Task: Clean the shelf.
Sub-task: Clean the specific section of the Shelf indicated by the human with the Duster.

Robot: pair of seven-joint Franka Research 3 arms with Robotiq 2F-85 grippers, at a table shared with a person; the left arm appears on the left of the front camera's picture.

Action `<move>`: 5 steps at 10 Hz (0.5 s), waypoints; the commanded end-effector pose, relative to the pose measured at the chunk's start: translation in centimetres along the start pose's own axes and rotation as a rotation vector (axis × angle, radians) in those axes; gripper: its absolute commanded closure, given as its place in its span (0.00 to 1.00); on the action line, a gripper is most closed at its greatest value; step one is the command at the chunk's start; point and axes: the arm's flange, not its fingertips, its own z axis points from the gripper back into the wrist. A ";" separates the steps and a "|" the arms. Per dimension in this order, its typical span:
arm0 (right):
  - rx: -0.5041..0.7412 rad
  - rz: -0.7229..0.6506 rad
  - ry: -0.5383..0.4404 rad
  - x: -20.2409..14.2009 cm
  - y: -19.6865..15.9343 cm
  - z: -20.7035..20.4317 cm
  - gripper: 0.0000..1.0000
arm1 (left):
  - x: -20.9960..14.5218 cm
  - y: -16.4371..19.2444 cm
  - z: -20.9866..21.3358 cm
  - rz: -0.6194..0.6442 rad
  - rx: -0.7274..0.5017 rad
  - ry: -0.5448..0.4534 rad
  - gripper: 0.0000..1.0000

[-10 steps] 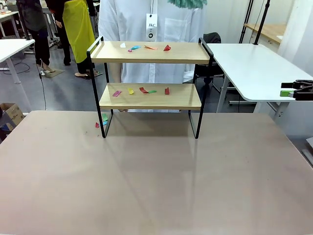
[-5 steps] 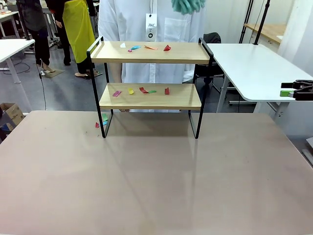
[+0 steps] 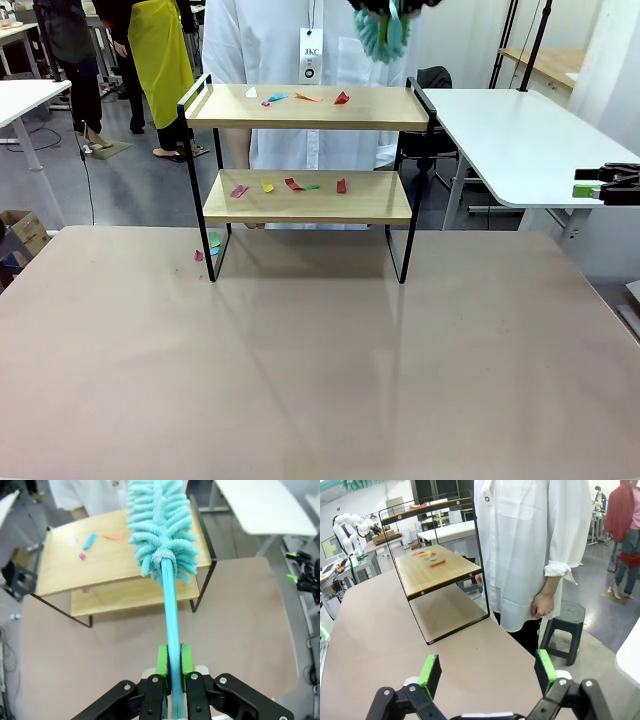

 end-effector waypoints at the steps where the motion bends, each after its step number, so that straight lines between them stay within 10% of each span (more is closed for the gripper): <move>1: -0.002 0.004 0.000 0.3 0.1 -0.1 0.00 | -0.6 -1.0 -1.1 0.059 -0.043 -0.047 0.87; 5: -0.002 0.004 0.000 0.3 0.1 -0.1 0.00 | -1.9 -2.5 -4.3 0.073 -0.075 -0.005 0.87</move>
